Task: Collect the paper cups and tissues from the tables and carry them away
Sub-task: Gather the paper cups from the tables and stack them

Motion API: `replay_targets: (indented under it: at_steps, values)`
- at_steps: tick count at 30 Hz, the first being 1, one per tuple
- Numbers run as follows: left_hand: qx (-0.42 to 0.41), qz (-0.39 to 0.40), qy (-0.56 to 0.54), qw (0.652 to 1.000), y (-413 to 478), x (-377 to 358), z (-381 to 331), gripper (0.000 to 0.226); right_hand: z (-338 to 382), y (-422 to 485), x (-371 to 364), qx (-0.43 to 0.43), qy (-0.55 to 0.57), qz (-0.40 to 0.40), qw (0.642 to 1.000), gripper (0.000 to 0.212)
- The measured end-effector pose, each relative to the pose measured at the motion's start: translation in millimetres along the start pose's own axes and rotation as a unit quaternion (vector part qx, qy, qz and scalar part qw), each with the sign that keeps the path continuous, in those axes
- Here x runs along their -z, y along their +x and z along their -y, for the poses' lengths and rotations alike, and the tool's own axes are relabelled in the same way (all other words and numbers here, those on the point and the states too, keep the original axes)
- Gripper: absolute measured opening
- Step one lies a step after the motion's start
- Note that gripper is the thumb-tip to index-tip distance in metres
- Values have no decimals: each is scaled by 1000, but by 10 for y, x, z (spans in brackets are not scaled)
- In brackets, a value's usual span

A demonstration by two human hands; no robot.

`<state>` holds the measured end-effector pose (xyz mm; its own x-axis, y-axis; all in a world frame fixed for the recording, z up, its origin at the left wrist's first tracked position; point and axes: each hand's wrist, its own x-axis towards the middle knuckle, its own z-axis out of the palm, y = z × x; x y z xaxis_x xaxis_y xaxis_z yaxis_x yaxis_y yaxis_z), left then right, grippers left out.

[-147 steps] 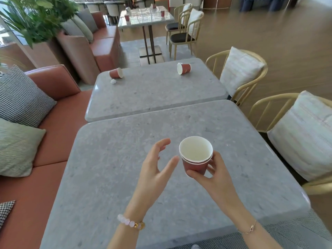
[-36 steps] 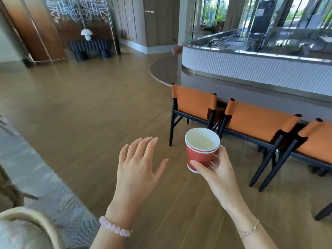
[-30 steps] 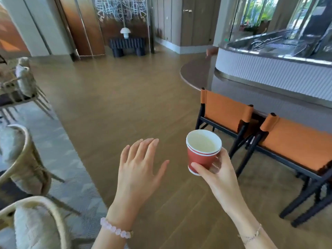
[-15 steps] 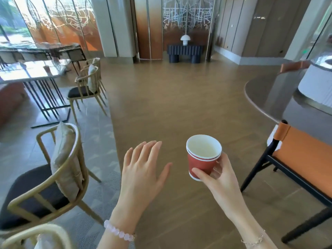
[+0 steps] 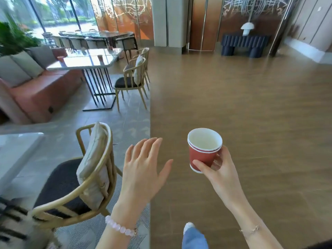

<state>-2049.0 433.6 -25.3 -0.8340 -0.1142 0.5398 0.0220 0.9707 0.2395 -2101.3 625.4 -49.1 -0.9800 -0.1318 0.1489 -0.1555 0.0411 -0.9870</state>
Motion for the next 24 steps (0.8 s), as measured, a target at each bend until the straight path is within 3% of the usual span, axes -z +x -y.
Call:
replay_targets:
  at_steps: [11, 24]
  values:
    - [56, -24, 55, 997, 1882, -1040, 470, 52, -335, 2481, -276, 18, 15, 71, 997, 58]
    - [126, -36, 84, 988, 3390, -1768, 1501, 53, -582, 4559, -1143, 40, 18, 146, 988, 61]
